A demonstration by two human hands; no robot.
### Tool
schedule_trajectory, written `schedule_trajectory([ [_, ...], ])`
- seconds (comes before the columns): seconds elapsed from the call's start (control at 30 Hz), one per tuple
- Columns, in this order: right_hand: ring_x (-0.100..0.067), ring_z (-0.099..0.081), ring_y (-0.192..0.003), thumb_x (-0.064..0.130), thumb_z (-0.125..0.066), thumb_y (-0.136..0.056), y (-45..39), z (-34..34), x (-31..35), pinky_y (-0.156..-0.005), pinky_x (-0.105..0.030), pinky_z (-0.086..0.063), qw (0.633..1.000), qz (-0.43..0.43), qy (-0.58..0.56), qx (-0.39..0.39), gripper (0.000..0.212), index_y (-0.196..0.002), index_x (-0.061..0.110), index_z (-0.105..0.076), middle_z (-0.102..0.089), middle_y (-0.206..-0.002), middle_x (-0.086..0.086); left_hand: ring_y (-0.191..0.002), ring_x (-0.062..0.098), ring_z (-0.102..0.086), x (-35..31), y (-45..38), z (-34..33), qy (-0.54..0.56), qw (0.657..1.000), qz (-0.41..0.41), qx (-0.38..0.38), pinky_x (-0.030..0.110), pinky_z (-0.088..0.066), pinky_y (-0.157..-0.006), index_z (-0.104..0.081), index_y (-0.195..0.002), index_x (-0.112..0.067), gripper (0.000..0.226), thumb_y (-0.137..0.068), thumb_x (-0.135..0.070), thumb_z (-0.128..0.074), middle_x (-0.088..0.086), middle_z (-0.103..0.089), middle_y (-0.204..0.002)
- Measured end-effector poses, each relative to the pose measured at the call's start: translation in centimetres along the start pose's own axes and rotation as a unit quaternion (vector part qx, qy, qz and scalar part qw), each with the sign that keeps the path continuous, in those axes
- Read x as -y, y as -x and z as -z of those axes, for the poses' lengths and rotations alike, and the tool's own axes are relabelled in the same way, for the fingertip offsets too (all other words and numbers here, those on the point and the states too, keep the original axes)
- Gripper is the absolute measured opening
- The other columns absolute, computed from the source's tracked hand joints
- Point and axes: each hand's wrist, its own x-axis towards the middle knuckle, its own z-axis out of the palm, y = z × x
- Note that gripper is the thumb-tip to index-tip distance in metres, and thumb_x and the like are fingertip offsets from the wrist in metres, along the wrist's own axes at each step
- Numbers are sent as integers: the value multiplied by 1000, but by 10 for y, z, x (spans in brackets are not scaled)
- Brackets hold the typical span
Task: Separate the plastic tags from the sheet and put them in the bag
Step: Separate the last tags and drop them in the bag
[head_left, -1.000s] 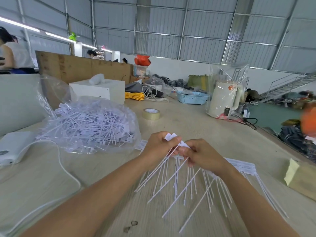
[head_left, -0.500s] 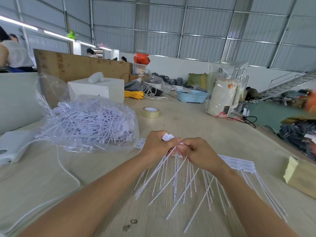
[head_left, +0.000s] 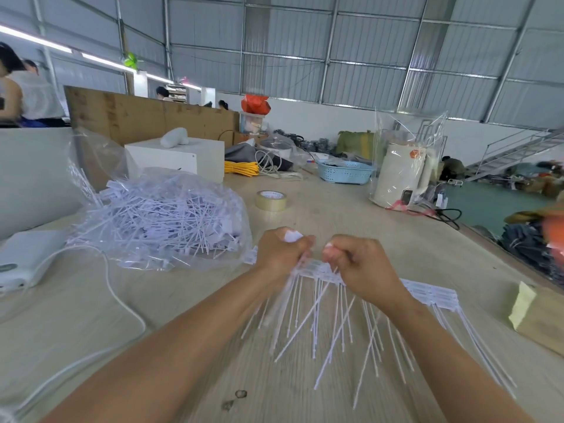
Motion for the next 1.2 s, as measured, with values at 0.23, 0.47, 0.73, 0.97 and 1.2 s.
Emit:
schedule_trajectory([
  [0.23, -10, -52, -53, 0, -53, -90, -5, -3, 2, -60, -28, -45, 989, -44, -136, 24, 37, -58, 18, -53, -53, -55, 3, -41, 9, -45, -9, -6, 11, 18, 999, -24, 29, 21, -36, -47, -57, -60, -11, 27, -86, -8, -64, 0, -54, -47],
  [0.47, -13, -49, -51, 5, -54, -90, -4, -8, -27, -60, -29, -42, 988, -98, -119, -6, 33, -58, 8, -56, -53, -51, -3, -45, 8, -53, -30, -1, 6, -35, 991, 40, 125, 19, -44, -46, -55, -75, -12, 19, -89, 2, -56, 5, -55, -61],
  [0.73, -8, -57, -51, 10, -54, -91, -29, -21, -25, -61, -28, -46, 984, -147, -79, 69, 26, -70, -2, -64, -62, -61, -12, -45, 10, -47, -35, -5, 15, -90, 991, 46, 90, 20, -33, -43, -59, -94, 0, 6, -88, -1, -60, 8, -54, -63],
  [0.97, -43, -60, -77, 16, -56, -92, -32, -31, -15, -73, -44, -47, 983, -156, -69, 66, 32, -66, -4, -52, -56, -72, -28, -41, 3, -50, -32, 4, 28, -68, 994, 33, 75, 14, -35, -41, -61, -78, -2, 14, -89, 5, -55, 6, -65, -63],
  [1.2, -25, -55, -73, 16, -57, -91, -24, -33, -23, -71, -33, -42, 978, -177, -71, 89, 23, -72, 2, -59, -63, -77, -19, -44, 5, -52, -34, 27, 74, -158, 970, 20, 184, 15, -41, -45, -64, -80, -3, 7, -85, 1, -63, 3, -58, -54],
])
